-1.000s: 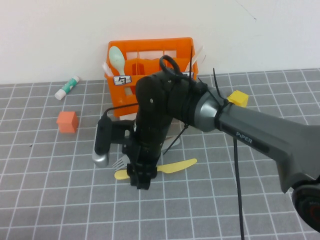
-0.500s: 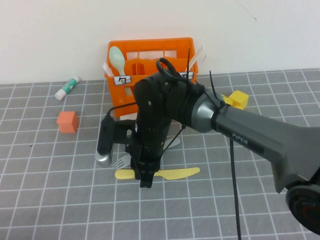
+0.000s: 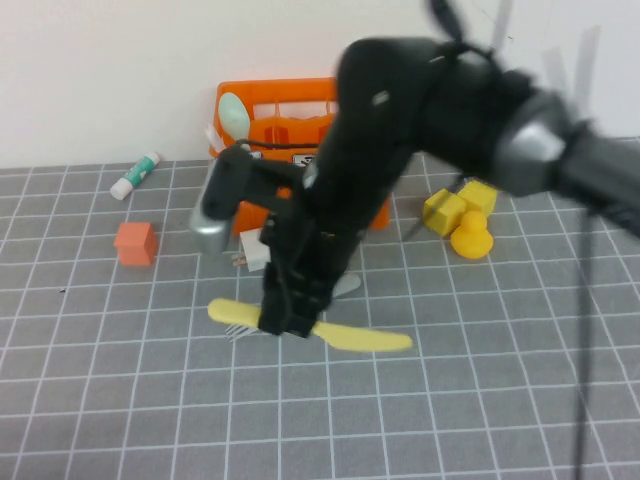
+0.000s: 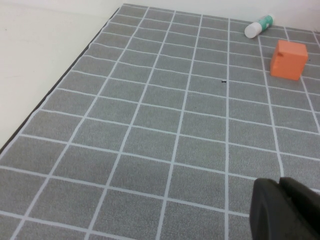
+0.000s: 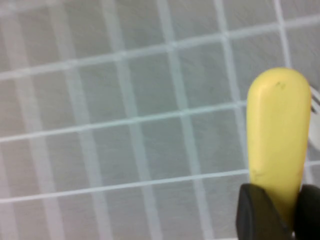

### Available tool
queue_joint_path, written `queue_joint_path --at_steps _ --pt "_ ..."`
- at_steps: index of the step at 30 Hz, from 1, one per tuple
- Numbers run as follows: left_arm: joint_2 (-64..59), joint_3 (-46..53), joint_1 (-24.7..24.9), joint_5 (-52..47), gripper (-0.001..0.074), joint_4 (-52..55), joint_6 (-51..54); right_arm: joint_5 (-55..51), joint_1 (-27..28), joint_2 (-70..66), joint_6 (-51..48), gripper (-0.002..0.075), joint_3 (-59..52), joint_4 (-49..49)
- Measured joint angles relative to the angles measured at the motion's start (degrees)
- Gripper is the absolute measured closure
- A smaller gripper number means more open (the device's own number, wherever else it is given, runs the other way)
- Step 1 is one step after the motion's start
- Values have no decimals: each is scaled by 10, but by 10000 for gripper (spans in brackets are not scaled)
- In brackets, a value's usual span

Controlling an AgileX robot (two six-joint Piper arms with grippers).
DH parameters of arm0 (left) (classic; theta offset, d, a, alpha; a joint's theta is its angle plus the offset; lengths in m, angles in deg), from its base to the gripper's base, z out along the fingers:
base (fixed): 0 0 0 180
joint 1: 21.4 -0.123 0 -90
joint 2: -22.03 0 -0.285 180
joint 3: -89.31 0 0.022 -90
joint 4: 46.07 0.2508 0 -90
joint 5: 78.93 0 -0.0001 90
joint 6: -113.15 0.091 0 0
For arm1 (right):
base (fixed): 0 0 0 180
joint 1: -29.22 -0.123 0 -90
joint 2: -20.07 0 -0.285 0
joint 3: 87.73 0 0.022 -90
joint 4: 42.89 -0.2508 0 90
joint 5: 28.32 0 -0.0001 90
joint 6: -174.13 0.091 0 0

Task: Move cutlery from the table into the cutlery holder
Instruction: Place the knife on the box

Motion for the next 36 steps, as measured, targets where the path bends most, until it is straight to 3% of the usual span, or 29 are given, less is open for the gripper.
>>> queue_joint_path --at_steps 3,6,9,12,15,21,31,36 --pt "0 0 0 0 736 0 0 20 15 60 -50 583 -95 -74" --pt "0 0 0 0 736 0 0 121 31 131 -145 583 -223 -188" --pt "0 0 0 0 736 0 0 263 39 197 -292 583 -334 -362" --pt "0 0 0 0 736 0 0 398 40 238 -485 583 -407 -605" --pt "0 0 0 0 736 0 0 510 40 250 -603 583 -420 -720" --pt "0 0 0 0 736 0 0 650 42 235 -649 584 -391 -770" --pt "0 0 0 0 736 0 0 691 42 168 -783 584 -256 -777" --pt "0 0 0 0 736 0 0 713 50 118 -800 584 -195 -780"
